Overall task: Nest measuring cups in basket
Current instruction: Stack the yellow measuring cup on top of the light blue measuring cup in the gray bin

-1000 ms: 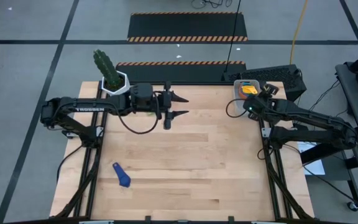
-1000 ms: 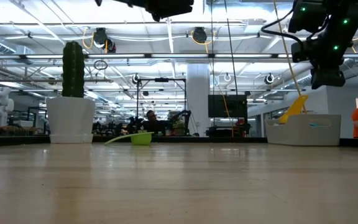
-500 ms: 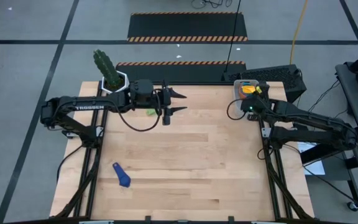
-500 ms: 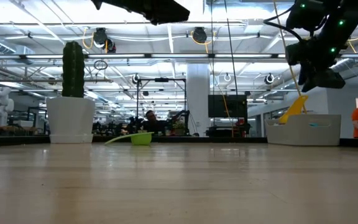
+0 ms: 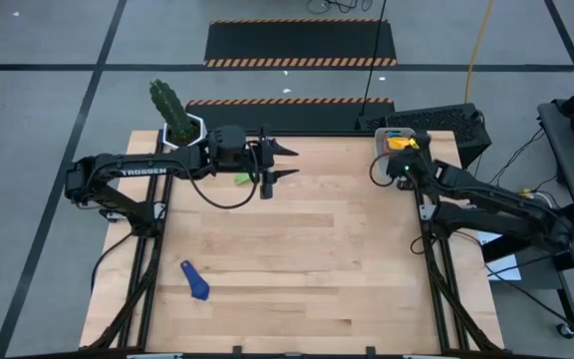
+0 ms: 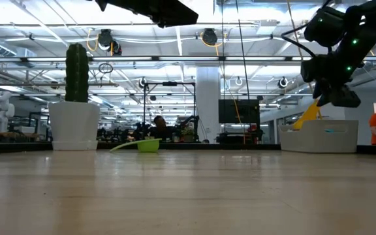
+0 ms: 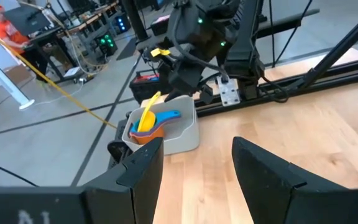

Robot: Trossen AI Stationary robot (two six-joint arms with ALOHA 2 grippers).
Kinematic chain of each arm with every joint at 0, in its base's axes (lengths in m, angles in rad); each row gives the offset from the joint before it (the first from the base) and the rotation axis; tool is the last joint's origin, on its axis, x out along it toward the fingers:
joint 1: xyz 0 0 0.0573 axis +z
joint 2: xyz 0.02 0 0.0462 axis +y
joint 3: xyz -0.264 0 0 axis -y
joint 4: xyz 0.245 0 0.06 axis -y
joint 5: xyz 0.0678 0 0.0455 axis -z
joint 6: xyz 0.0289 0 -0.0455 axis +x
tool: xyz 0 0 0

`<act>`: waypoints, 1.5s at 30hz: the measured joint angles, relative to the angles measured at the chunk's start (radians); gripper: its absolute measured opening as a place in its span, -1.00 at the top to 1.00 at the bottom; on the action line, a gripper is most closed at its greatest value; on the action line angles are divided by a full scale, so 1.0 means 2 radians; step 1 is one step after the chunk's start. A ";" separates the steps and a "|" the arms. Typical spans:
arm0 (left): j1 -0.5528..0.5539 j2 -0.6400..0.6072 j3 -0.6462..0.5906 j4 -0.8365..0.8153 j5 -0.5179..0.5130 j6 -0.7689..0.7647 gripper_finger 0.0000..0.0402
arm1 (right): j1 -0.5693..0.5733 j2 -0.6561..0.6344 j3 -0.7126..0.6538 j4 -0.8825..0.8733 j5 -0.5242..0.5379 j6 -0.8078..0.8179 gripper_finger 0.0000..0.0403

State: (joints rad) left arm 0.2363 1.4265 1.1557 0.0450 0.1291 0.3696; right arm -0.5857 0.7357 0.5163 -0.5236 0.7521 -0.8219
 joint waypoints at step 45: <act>0.000 0.000 0.000 0.044 0.002 0.011 0.03 | 0.037 -0.039 0.000 0.062 0.069 -0.053 1.00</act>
State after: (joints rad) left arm 0.2363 1.4258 1.1557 0.1329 0.1322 0.3919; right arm -0.5117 0.6569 0.5167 -0.4001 0.8900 -0.9286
